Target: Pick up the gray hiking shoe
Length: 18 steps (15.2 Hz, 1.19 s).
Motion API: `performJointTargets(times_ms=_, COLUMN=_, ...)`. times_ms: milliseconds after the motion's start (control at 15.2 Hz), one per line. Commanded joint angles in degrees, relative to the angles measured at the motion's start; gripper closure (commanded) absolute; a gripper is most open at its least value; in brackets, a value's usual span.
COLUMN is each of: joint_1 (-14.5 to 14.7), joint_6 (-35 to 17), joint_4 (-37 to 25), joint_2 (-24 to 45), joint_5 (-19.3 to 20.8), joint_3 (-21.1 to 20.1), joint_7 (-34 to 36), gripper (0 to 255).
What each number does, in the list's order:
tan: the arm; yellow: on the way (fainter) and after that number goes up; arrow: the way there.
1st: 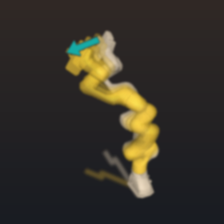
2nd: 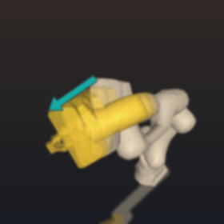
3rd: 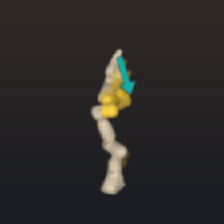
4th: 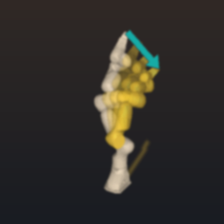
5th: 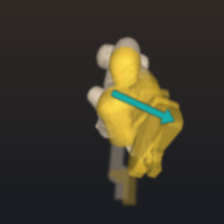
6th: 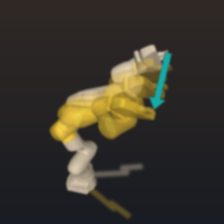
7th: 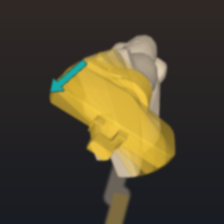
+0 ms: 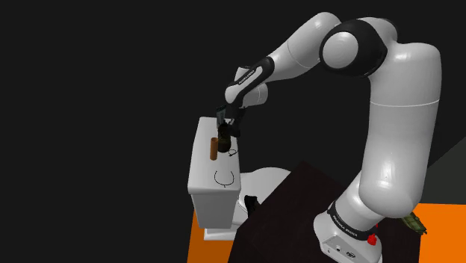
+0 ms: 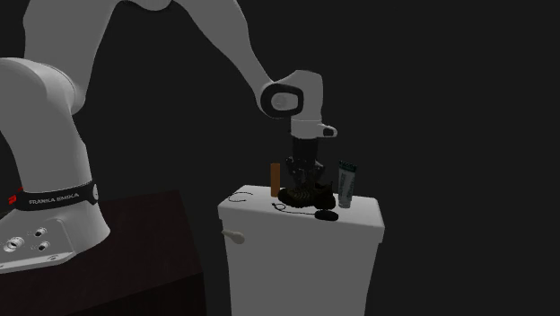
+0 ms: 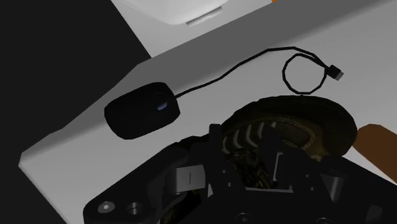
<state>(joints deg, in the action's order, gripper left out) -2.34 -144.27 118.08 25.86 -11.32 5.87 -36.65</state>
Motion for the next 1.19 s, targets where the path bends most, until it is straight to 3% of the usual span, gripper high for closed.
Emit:
performJointTargets(times_ms=0, joint_1=0.0, joint_6=0.0, joint_4=0.0, joint_2=0.0, joint_5=0.0, joint_3=0.0, joint_7=0.0, gripper=255)
performJointTargets(times_ms=1122, joint_1=0.9, joint_6=9.3, joint_4=-0.8, joint_2=-8.5, joint_5=2.6, joint_3=1.3, joint_7=2.3, gripper=255)
